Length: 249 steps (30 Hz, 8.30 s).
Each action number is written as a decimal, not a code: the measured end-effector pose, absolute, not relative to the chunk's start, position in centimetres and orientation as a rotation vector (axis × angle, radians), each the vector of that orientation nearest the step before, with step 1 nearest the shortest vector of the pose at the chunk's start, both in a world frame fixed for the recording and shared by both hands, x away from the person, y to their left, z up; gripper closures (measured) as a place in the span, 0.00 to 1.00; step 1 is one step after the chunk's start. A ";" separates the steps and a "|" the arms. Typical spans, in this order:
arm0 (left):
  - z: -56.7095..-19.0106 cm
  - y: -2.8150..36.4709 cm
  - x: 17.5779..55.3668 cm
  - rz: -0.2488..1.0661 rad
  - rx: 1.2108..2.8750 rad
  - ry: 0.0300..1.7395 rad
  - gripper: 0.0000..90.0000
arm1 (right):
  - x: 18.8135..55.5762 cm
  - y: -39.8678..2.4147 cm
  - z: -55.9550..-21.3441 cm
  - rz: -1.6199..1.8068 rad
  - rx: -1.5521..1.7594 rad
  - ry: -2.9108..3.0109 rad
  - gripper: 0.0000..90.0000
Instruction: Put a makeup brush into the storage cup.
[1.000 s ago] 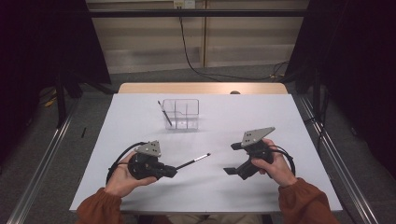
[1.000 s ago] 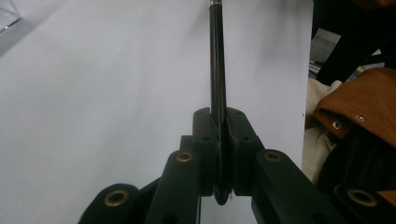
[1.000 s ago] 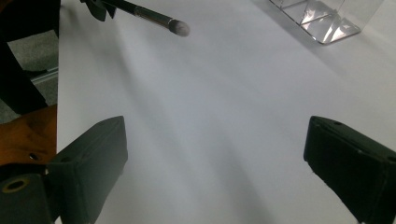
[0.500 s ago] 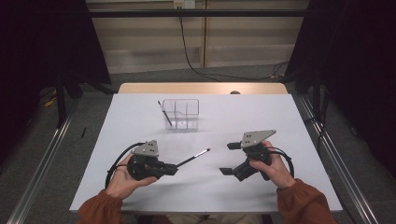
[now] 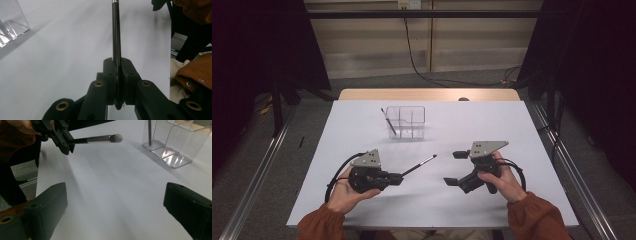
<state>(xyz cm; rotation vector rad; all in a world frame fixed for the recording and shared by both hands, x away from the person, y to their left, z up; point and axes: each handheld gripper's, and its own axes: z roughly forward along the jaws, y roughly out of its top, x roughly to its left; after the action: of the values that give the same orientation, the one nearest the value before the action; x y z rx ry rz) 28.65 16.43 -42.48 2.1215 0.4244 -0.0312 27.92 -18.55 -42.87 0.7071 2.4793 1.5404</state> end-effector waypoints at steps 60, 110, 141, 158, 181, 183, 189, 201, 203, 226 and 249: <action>-42.5 15.2 28.4 0.028 1.894 0.362 0.93 | 28.5 -16.9 -41.3 1.811 0.626 2.354 0.33; -43.9 13.3 28.1 0.024 1.969 0.253 0.92 | 29.0 -16.4 -41.0 2.114 0.603 2.348 0.90; -42.0 15.5 28.8 0.123 1.789 0.493 0.35 | 29.1 -17.5 -39.6 2.066 0.674 2.338 0.93; -40.6 15.8 28.7 0.128 1.809 0.467 0.03 | 30.3 -17.8 -38.1 1.990 0.759 2.398 0.93; -40.2 13.6 29.2 0.162 1.850 0.455 0.04 | 31.2 -16.4 -35.7 1.689 0.726 2.625 0.93; -40.2 13.2 29.2 0.147 1.848 0.445 0.04 | 31.4 -16.2 -35.5 1.665 0.728 2.640 0.93; -40.2 12.4 29.4 0.125 1.852 0.437 0.03 | 31.6 -15.3 -35.0 1.582 0.681 2.728 0.93; -40.4 11.5 29.3 0.083 1.883 0.398 0.03 | 32.1 -14.1 -34.3 1.460 0.648 2.823 0.93; -40.5 11.4 29.2 0.086 1.890 0.388 0.03 | 32.1 -14.0 -34.3 1.447 0.647 2.830 0.93; -41.3 9.4 29.1 0.056 1.943 0.408 0.12 | 32.6 -12.5 -34.1 1.334 0.631 2.882 0.93; -41.5 9.3 29.5 0.015 1.906 0.436 0.77 | 32.4 -12.5 -34.8 1.352 0.631 2.862 0.93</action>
<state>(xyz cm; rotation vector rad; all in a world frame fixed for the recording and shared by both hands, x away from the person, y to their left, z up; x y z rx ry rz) 29.55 9.35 -41.54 1.9062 0.4356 0.0151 32.43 -12.46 -34.84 0.6310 2.8622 1.3519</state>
